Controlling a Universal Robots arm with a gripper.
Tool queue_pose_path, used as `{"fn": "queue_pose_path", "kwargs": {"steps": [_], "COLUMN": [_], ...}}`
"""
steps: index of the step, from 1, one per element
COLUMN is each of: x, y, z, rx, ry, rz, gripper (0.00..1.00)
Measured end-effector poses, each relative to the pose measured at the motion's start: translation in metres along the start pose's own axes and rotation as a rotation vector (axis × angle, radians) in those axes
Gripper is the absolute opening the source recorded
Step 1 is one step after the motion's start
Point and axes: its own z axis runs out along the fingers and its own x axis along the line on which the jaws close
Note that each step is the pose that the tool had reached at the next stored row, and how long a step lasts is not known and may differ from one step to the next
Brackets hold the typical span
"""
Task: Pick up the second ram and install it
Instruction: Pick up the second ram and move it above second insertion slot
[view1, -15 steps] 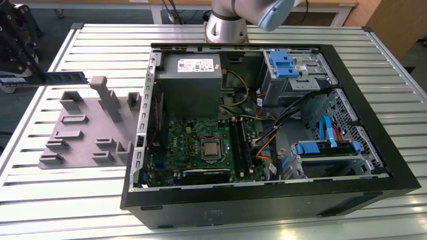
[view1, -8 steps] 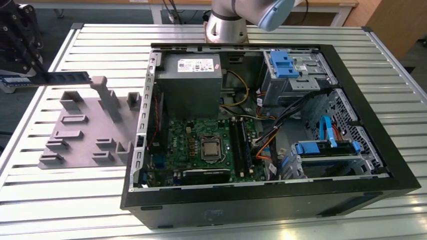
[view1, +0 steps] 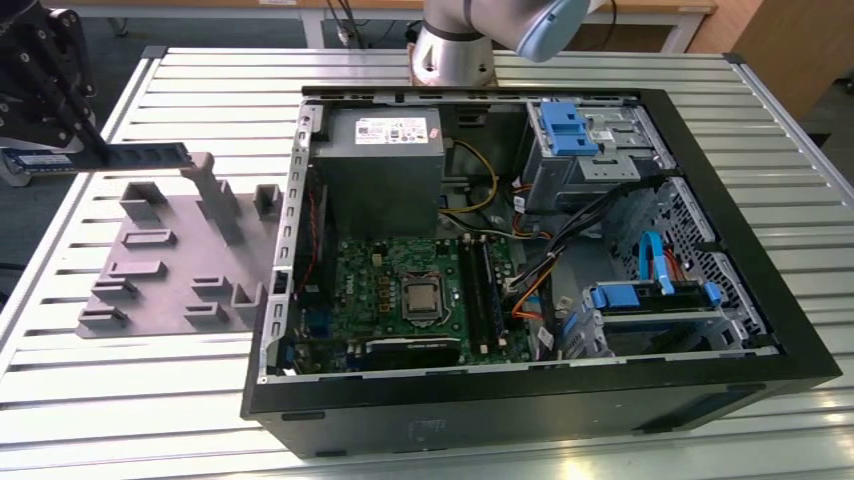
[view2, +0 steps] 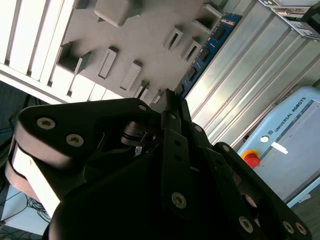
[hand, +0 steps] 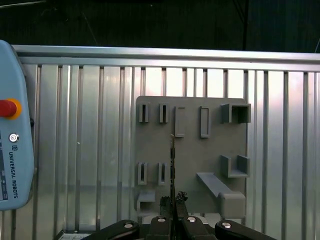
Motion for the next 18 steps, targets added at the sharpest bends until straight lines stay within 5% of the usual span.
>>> {"fn": "queue_pose_path", "kwargs": {"steps": [18], "x": [0.0001], "y": [-0.0145], "z": [-0.0001], "rx": [-0.0001], "ry": [0.0001], "rz": [0.000], "gripper": [0.14]}}
